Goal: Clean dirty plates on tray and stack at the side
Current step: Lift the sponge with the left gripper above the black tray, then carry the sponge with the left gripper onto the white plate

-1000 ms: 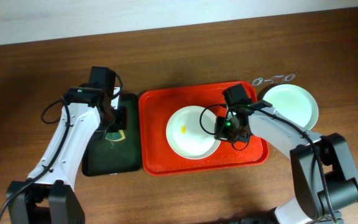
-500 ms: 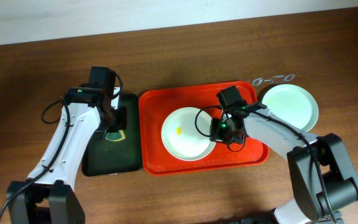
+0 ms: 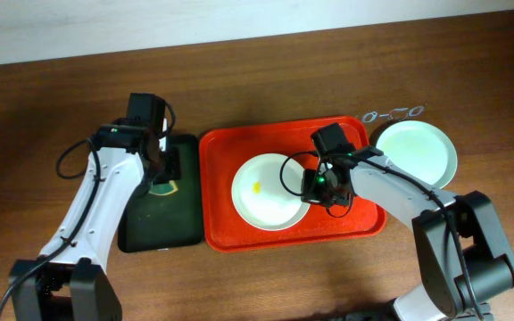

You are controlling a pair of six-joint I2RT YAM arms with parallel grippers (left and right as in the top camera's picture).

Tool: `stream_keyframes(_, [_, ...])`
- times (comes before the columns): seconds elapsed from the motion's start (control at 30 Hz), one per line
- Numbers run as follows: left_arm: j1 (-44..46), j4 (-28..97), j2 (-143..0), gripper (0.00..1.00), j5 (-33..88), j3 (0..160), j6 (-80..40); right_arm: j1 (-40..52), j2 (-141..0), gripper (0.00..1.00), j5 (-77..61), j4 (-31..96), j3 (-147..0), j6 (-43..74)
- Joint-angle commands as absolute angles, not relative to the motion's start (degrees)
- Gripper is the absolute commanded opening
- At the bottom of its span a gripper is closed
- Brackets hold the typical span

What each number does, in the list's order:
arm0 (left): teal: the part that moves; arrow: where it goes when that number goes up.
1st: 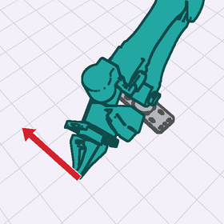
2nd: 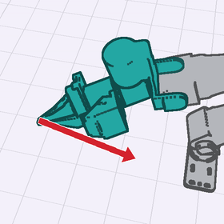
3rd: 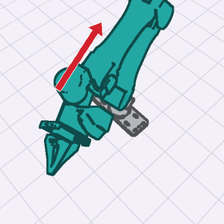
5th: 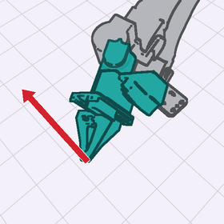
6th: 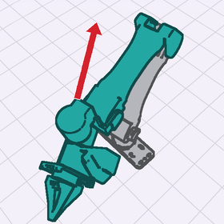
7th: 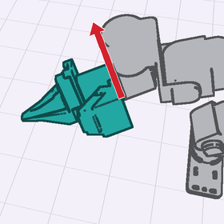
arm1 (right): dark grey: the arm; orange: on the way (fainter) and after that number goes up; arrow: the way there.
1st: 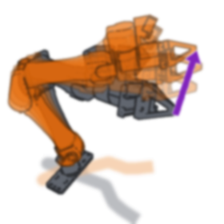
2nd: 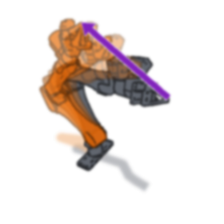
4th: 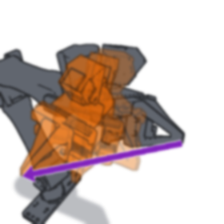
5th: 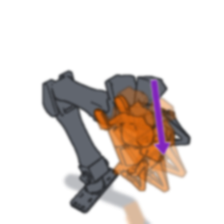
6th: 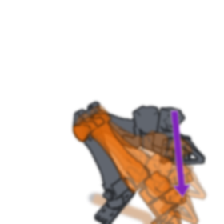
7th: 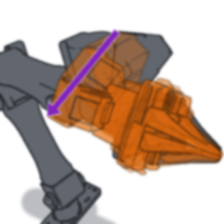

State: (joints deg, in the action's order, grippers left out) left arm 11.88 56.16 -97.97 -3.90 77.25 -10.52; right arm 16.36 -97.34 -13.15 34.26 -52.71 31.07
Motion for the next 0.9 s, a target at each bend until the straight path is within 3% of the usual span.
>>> stream_keyframes(0.0, [12.01,54.92,-97.49,0.00,1.56,77.95,-11.00,16.93,-97.65,0.04,-13.17,34.30,-53.25,30.96])
stream_keyframes(0.33, [11.92,56.34,-97.49,0.00,-4.32,78.24,-8.97,17.78,-97.67,0.04,-13.52,34.04,-53.25,32.40])
stream_keyframes(0.57, [13.76,58.24,-97.93,0.00,11.11,84.58,-6.79,20.40,-97.67,0.04,-13.50,31.09,-53.25,36.95])
stream_keyframes(0.87, [23.33,54.85,-105.62,0.00,11.16,84.49,-10.87,21.43,-97.76,0.04,-12.88,30.46,-53.25,39.55])
